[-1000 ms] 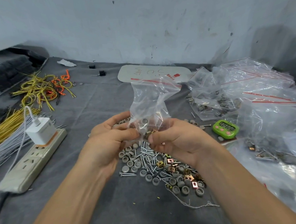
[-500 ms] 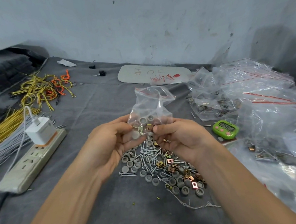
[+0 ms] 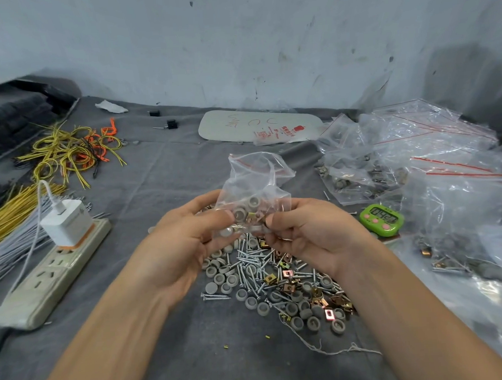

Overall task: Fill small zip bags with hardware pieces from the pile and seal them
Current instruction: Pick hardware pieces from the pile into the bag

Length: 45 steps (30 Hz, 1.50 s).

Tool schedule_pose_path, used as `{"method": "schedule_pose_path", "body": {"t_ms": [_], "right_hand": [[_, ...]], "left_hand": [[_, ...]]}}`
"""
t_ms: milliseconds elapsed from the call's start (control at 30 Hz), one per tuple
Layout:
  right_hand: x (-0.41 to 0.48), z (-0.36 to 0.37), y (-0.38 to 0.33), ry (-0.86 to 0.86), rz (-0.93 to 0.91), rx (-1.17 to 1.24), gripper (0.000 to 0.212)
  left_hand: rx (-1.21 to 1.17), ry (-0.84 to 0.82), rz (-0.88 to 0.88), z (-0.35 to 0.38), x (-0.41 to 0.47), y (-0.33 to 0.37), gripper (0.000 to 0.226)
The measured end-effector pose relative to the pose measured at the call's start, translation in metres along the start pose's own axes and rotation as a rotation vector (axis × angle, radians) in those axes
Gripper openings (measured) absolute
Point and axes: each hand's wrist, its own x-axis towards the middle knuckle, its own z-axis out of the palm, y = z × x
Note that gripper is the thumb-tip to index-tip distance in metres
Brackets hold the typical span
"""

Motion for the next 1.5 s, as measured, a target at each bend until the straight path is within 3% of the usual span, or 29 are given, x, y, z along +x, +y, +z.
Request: {"method": "schedule_pose_path", "body": {"t_ms": [200,433,567,700,733,800,867,967,1100,1167,1300,1500], "right_hand": [[0.001,0.002,0.005,0.023,-0.085,-0.110,0.024],[-0.001,0.003,0.005,0.008,-0.125,-0.197,0.020],[-0.003,0.002,0.003,0.021,-0.150,-0.278,0.010],[-0.006,0.003,-0.003,-0.044,-0.168,-0.115,0.053],[-0.005,0.003,-0.005,-0.018,-0.176,-0.076,0.057],[-0.003,0.001,-0.008,0.071,-0.204,-0.029,0.042],[0.000,-0.001,-0.007,0.134,-0.219,-0.029,0.020],[0.000,-0.001,-0.004,0.177,-0.197,-0.119,0.006],[0.000,0.000,-0.005,0.182,-0.240,-0.250,0.014],[-0.002,0.002,-0.006,0.131,-0.295,-0.190,0.021],[-0.006,0.006,-0.010,0.194,-0.339,-0.051,0.019],[-0.014,0.005,-0.016,0.170,-0.358,-0.092,0.026]], "left_hand": [[0.132,0.012,0.034,0.002,-0.002,-0.005,0.085],[0.332,0.023,0.077,0.006,-0.003,-0.008,0.072],[0.309,0.029,0.065,0.005,-0.002,-0.009,0.063],[0.405,0.054,0.085,0.004,-0.001,-0.010,0.066],[0.456,0.061,0.084,0.003,-0.001,-0.011,0.063],[0.519,0.047,0.065,0.002,-0.001,-0.012,0.055],[0.500,0.022,0.056,0.002,-0.001,-0.012,0.043],[0.389,0.112,0.120,0.005,0.001,-0.010,0.018],[0.262,0.248,0.168,0.003,0.004,-0.007,0.009],[0.263,0.273,0.171,0.002,0.004,-0.007,0.011],[0.251,0.309,0.258,0.001,0.003,-0.006,0.011],[0.222,0.300,0.399,0.005,0.002,-0.005,0.012]]}}
